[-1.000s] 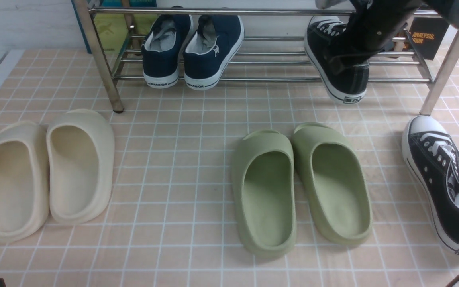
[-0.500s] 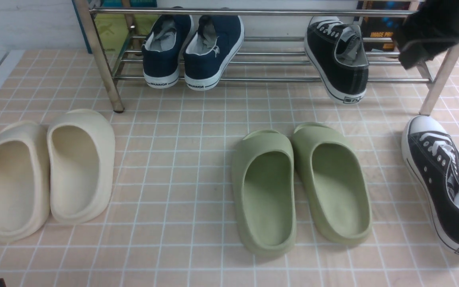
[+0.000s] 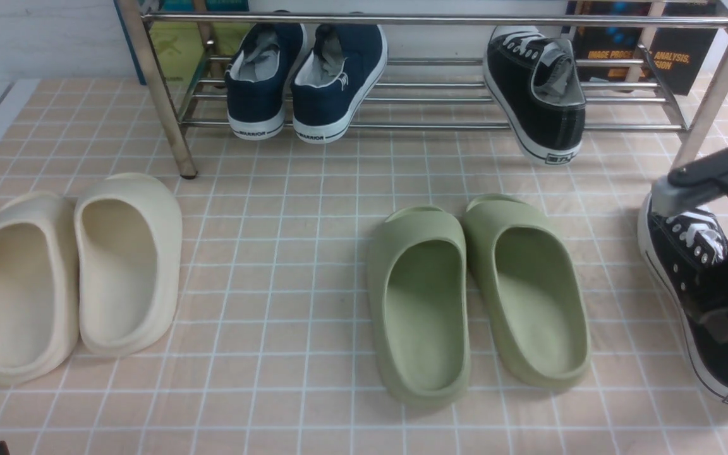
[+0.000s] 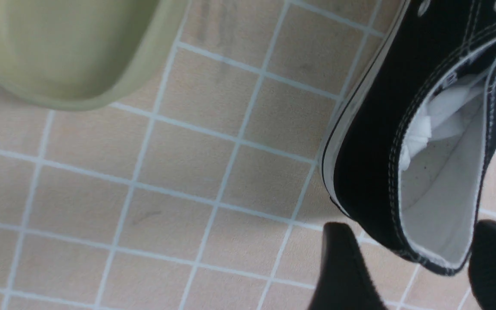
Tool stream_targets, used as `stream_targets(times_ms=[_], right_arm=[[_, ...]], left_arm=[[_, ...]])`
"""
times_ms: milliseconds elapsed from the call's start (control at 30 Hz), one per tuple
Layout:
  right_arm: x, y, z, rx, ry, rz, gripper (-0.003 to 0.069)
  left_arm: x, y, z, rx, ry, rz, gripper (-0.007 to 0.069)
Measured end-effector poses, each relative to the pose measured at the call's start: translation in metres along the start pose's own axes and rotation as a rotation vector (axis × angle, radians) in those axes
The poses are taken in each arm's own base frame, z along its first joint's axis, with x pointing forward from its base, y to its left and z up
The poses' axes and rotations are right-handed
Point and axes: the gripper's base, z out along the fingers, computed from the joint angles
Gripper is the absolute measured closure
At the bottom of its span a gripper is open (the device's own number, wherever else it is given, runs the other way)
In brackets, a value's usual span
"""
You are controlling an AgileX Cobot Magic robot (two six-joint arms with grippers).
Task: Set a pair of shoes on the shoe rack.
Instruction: Use the right arm to grab the shoe closest to it, then use the right arm to put a shoe into the shoe rack
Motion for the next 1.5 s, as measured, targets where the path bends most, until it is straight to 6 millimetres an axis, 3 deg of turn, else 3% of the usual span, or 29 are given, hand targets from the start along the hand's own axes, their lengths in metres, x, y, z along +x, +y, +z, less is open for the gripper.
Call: stream_targets(times_ms=[200, 300, 500, 567, 600, 667, 833, 933, 1067, 1300, 1500], right_arm=[[0.001, 0.003, 0.029, 0.01, -0.041, -0.022, 0.0211], [-0.003, 0.004, 0.038, 0.011, -0.05, -0.031, 0.0256], [-0.007, 0.006, 0.064, 0.025, 0.026, -0.059, 0.0459], [-0.007, 0.006, 0.067, 0.03, 0.033, -0.065, 0.0559], [-0.007, 0.005, 0.067, 0.03, 0.033, -0.062, 0.0568], [-0.008, 0.005, 0.062, 0.03, 0.044, -0.054, 0.0652], [-0.009, 0.001, 0.03, 0.027, 0.032, -0.018, 0.0653], [-0.019, -0.004, -0.012, 0.017, -0.087, -0.015, 0.0653], [-0.03, -0.007, -0.036, 0.016, -0.178, -0.03, 0.0653], [-0.055, -0.008, -0.039, 0.027, -0.213, -0.043, 0.0653], [-0.095, -0.012, -0.026, 0.07, -0.225, -0.064, 0.0653]], left_arm=[[0.0, 0.0, 0.0, 0.0, 0.0, 0.0, 0.0387], [0.0, 0.0, 0.0, 0.0, 0.0, 0.0, 0.0387], [0.0, 0.0, 0.0, 0.0, 0.001, 0.0, 0.0387], [0.0, 0.0, 0.0, 0.0, 0.001, 0.0, 0.0387], [0.0, 0.0, 0.0, 0.0, 0.001, 0.0, 0.0387], [0.0, 0.0, 0.0, 0.0, 0.001, 0.0, 0.0387], [0.0, 0.0, 0.0, 0.0, 0.001, 0.0, 0.0387], [0.0, 0.0, 0.0, 0.0, 0.001, 0.0, 0.0387], [0.0, 0.0, 0.0, 0.0, 0.001, 0.0, 0.0387], [0.0, 0.0, 0.0, 0.0, 0.001, 0.0, 0.0387], [0.0, 0.0, 0.0, 0.0, 0.001, 0.0, 0.0387]])
